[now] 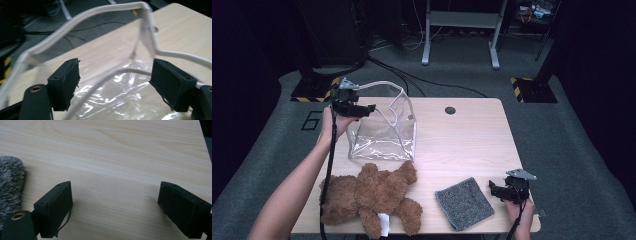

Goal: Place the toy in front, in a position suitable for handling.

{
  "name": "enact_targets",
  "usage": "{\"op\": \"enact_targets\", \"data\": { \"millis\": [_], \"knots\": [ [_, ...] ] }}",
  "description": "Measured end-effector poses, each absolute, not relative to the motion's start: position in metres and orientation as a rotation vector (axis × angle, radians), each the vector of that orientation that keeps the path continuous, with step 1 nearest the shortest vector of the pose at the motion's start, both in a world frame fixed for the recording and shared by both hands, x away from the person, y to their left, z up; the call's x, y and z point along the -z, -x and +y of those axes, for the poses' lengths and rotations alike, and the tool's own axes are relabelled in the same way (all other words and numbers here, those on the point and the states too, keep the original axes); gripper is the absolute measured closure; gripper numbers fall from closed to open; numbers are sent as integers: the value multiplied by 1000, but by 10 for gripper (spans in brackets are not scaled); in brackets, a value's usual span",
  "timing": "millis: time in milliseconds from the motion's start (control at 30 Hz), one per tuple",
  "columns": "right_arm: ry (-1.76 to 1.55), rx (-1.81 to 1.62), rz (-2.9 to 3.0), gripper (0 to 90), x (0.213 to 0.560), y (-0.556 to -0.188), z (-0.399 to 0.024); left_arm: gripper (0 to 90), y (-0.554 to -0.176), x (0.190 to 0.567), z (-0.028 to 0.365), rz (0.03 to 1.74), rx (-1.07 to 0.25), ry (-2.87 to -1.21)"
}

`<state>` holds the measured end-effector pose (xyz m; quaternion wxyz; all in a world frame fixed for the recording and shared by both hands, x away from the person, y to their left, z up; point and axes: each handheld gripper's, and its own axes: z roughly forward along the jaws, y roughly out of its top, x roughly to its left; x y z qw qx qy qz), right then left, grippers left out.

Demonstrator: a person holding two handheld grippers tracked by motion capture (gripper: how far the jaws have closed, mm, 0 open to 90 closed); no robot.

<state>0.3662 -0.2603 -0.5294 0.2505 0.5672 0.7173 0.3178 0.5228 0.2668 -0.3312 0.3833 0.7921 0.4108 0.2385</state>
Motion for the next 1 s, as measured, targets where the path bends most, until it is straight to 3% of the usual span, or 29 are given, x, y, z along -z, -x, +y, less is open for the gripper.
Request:
{"op": "enact_targets", "data": {
  "millis": [100, 333, 567, 767, 867, 1000],
  "knots": [
    [-1543, -866, 1952, 118, 529, -366, -260, 153, -518, 332, 255, 1012, -569, -2042],
    [-1543, -866, 1952, 118, 529, -366, -260, 158, -507, 333, 229, 921, -530, -2082],
    [-1544, -866, 1952, 118, 529, -366, -260, 278, -498, 332, 210, 850, -523, -2111],
    [-1544, -866, 1952, 118, 529, -366, -260, 300, -493, 334, 202, 816, -493, -2145],
    [-1544, -866, 1952, 118, 529, -366, -260, 384, -495, 341, 198, 831, -487, -2182],
    [-1544, -866, 1952, 118, 529, -366, -260, 602, -497, 350, 194, 821, -462, -2218]
  ]
}}
